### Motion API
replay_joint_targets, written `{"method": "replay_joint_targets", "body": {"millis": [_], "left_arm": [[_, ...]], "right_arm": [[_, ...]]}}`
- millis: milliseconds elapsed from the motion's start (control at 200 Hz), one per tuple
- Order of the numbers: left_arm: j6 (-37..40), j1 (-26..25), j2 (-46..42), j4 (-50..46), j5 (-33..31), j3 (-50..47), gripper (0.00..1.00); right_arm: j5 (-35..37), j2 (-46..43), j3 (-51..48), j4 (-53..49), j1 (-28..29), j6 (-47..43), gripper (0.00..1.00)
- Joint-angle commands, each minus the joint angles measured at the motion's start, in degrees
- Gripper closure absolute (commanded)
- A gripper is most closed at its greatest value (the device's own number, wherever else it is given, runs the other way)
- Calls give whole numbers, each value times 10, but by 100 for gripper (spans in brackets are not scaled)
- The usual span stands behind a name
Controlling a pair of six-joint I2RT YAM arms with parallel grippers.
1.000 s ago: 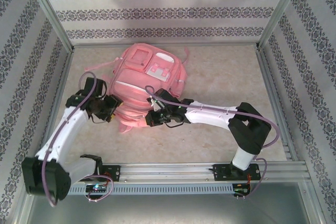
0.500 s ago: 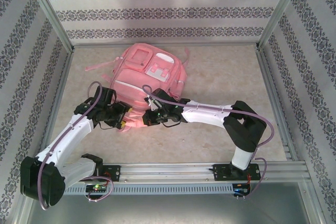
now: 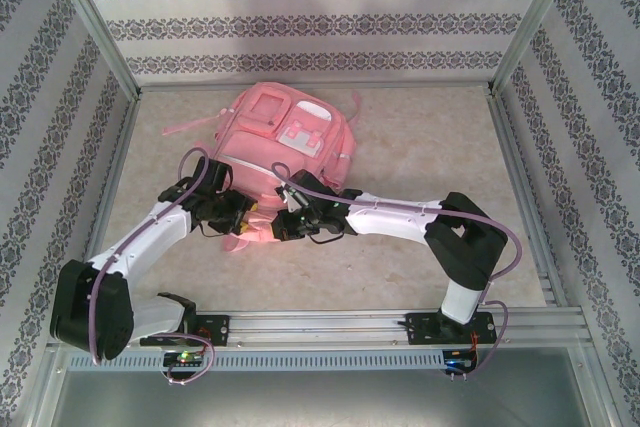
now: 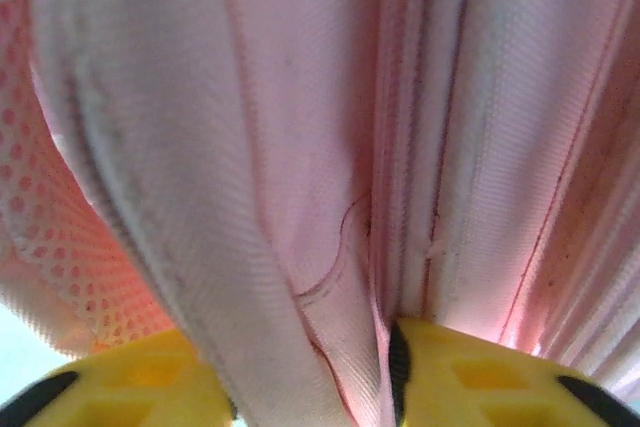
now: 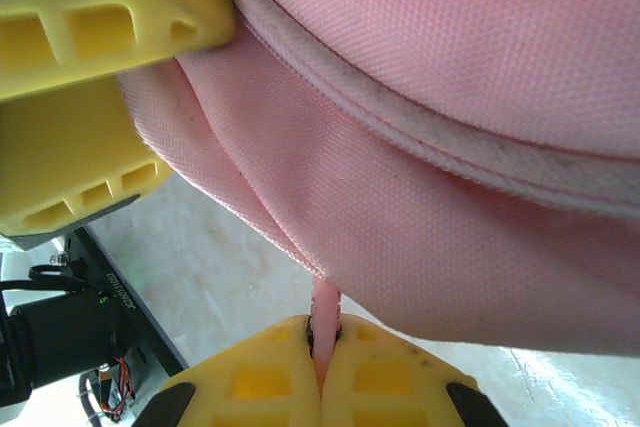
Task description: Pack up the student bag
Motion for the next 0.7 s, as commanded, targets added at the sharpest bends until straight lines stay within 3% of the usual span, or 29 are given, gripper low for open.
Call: {"method": "replay_joint_targets", "body": {"millis": [0,80,145,695], "left_arm": [[7,-7,14,17,-9,23,75],[13,-6,20,3,-14,36,92],[16,-2,19,-11,-18,46,100],[22,23,-29,-50,-7,45,100]], "right_arm": [[5,-8,-3,18,7,6,100],[16,-13,-8,12,7,4,100],[28,-20,-15,7,7,1,100],[100,-97,-101,1,-33,-11,100]]}}
